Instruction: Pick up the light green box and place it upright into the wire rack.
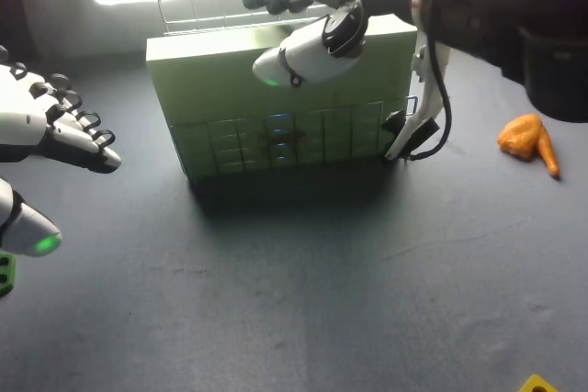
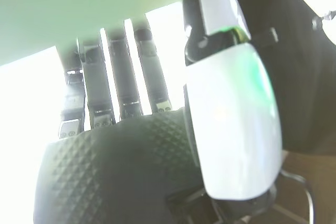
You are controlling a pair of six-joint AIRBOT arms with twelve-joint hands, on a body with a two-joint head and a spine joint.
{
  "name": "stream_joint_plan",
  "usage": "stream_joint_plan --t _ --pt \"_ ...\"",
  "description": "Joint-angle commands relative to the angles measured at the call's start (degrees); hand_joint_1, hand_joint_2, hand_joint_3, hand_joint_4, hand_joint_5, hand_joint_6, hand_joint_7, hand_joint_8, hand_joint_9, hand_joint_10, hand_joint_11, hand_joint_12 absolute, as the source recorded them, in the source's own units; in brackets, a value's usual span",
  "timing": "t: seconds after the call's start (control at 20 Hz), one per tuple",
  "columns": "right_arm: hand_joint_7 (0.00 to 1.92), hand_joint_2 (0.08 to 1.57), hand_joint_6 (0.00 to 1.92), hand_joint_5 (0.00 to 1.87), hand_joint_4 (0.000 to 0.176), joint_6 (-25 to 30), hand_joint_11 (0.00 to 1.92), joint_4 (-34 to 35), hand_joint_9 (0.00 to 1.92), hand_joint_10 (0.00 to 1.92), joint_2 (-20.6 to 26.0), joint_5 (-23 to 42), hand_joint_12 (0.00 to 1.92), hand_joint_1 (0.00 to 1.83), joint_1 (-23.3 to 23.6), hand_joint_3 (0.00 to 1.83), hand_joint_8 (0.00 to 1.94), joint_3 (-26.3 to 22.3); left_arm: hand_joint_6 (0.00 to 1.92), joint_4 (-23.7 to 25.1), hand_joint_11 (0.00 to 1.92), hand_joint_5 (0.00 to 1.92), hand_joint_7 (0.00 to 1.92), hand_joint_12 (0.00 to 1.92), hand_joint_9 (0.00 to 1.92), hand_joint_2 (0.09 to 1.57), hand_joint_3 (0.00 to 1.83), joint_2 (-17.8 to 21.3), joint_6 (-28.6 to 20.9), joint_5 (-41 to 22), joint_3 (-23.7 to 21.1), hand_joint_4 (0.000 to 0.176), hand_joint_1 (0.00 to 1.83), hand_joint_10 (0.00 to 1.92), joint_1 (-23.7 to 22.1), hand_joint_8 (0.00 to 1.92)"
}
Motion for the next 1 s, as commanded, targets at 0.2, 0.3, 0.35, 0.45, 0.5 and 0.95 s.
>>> stream_joint_plan --t 0.2,0.3,0.35,0.45,0.5,0.95 --pt "0.51 1.07 0.0 0.4 0.0 8.83 0.04 -18.88 0.55 0.07 4.76 2.45 1.27 0.81 1.65 0.0 0.0 -4.99 0.0 0.51 0.0 0.15 0.16 0.43 0.14 1.26 0.0 -0.12 0.08 3.77 0.02 0.0 0.17 0.0 -0.23 0.0" --pt "0.48 1.08 0.0 0.38 0.0 12.47 0.0 -25.21 0.52 0.05 7.89 3.94 1.27 0.81 1.6 0.0 0.0 -8.42 0.0 0.51 0.0 0.13 0.15 0.42 0.13 1.26 0.0 -0.12 0.08 3.77 0.04 0.0 0.13 0.0 -0.23 0.0" --pt "0.48 1.07 0.0 0.38 0.0 12.47 0.0 -25.53 0.51 0.05 9.02 3.94 1.26 0.82 1.56 0.0 0.0 -9.5 0.0 0.51 0.0 0.1 0.13 0.33 0.11 1.27 0.0 -0.12 0.08 3.77 0.04 0.0 0.11 0.0 -0.24 0.0" --pt "0.5 1.08 0.01 0.4 0.0 14.32 0.01 -30.78 0.53 0.05 12.46 4.03 1.27 0.81 0.97 0.0 0.01 -12.53 0.01 0.51 0.0 0.13 0.15 0.32 0.12 1.26 0.0 -0.11 0.08 3.77 0.1 0.0 0.11 0.01 -0.26 0.0" --pt "0.5 1.08 0.01 0.39 0.0 17.61 0.02 -34.52 0.54 0.05 13.68 4.33 1.27 0.81 0.51 0.0 0.01 -13.52 0.0 0.51 0.0 0.13 0.17 0.35 0.14 1.26 0.0 -0.1 0.08 3.77 0.12 0.0 0.1 0.01 -0.26 0.01" --pt "0.9 1.19 0.64 0.86 0.0 21.41 0.37 -41.41 0.65 1.32 24.5 6.66 1.81 0.14 -1.02 0.0 0.8 -21.8 0.04 0.51 0.32 0.92 0.99 1.55 0.69 1.29 0.0 0.12 0.08 3.77 0.12 0.0 0.15 0.89 -0.43 0.14"
